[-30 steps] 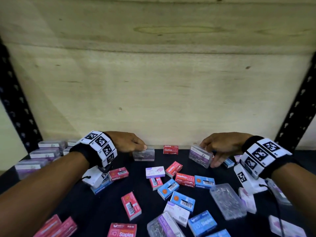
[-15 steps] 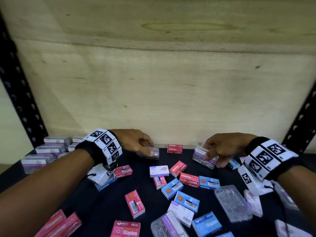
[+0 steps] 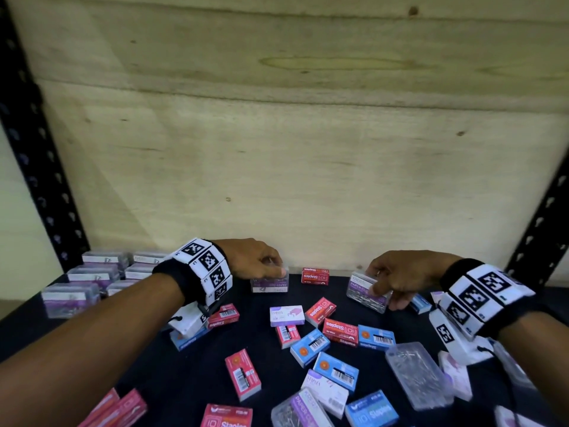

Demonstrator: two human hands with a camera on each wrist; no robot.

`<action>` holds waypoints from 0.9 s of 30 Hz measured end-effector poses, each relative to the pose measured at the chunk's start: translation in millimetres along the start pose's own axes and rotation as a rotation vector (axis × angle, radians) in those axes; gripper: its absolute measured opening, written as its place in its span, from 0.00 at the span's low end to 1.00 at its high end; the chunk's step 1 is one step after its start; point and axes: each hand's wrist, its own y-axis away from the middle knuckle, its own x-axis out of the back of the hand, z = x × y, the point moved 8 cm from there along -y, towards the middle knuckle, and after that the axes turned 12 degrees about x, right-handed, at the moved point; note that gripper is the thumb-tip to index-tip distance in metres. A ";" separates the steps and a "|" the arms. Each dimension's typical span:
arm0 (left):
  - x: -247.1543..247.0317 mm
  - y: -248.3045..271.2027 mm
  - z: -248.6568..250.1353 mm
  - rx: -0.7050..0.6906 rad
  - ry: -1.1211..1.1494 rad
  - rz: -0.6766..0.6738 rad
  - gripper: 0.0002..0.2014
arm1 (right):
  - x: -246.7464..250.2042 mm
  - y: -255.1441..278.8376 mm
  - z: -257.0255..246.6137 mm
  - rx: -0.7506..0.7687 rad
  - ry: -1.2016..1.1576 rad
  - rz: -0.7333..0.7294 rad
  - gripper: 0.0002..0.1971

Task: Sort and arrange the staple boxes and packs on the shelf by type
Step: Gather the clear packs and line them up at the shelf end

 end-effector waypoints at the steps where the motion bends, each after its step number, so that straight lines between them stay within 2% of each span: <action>1: 0.4 -0.2 1.8 -0.007 0.001 0.006 0.29 | -0.1 1.0 -0.9 0.003 0.008 -0.004 0.15; 10: 8.8 -0.2 10.5 -0.058 -0.034 0.031 0.29 | 5.3 -1.2 -5.6 0.044 0.105 0.027 0.08; 14: 14.5 9.5 1.5 -0.038 0.000 0.042 0.31 | 10.1 -1.8 -22.4 0.059 0.207 0.018 0.10; 21: 37.8 42.9 -31.4 0.016 0.109 0.108 0.23 | 3.9 -3.6 -86.2 0.154 0.347 0.012 0.11; 27: 51.7 89.7 -82.2 0.047 0.299 0.151 0.21 | -22.3 -14.4 -160.0 0.299 0.444 0.012 0.15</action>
